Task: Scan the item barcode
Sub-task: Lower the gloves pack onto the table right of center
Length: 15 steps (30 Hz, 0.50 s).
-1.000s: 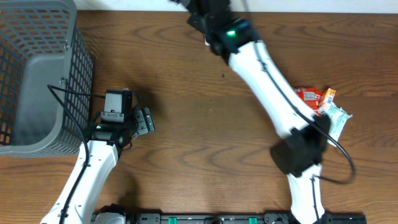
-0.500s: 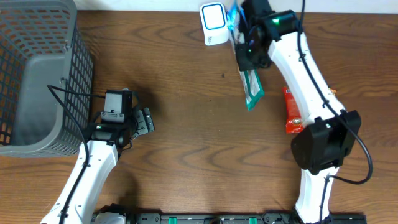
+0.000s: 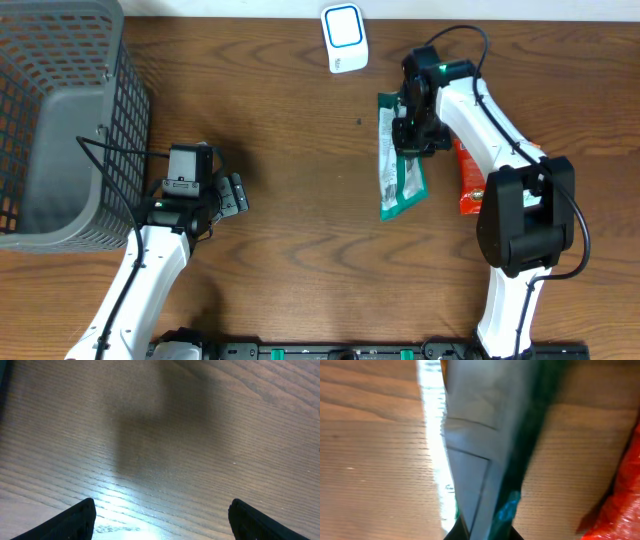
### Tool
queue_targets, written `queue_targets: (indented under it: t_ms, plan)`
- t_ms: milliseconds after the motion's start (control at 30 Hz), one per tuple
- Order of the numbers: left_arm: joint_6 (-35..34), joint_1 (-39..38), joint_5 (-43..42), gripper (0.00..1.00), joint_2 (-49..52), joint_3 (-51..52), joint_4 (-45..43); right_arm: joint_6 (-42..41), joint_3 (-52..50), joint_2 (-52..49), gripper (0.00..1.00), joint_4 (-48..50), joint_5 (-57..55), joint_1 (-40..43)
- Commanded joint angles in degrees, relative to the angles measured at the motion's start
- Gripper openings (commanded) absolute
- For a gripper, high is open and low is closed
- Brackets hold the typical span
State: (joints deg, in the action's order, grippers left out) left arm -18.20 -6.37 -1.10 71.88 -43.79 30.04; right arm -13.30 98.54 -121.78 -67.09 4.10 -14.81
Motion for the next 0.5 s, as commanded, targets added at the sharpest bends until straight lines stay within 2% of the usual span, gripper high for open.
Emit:
queue_targets:
  t_ms: [0, 33, 400, 433, 467]
  plan:
    - [-0.1, 0.2, 0.7, 0.86, -0.4, 0.1, 0.1, -1.0, -2.7, -0.3, 0.57, 1.0, -2.7, 0.4]
    - [-0.1, 0.2, 0.7, 0.86, -0.4, 0.1, 0.1, -1.0, -3.0, -0.3, 0.68, 0.9, -3.9, 0.4]
    - [-0.1, 0.2, 0.7, 0.86, -0.4, 0.1, 0.1, 0.2, -2.9, 1.9, 0.75, -1.3, -5.1, 0.6]
    - [-0.1, 0.2, 0.7, 0.86, -0.4, 0.1, 0.1, 0.3, -2.9, 2.1, 0.81, -1.3, -5.1, 0.6]
    - [-0.1, 0.2, 0.7, 0.86, -0.4, 0.1, 0.1, 0.3, -2.9, 2.1, 0.99, -1.3, -5.2, 0.6]
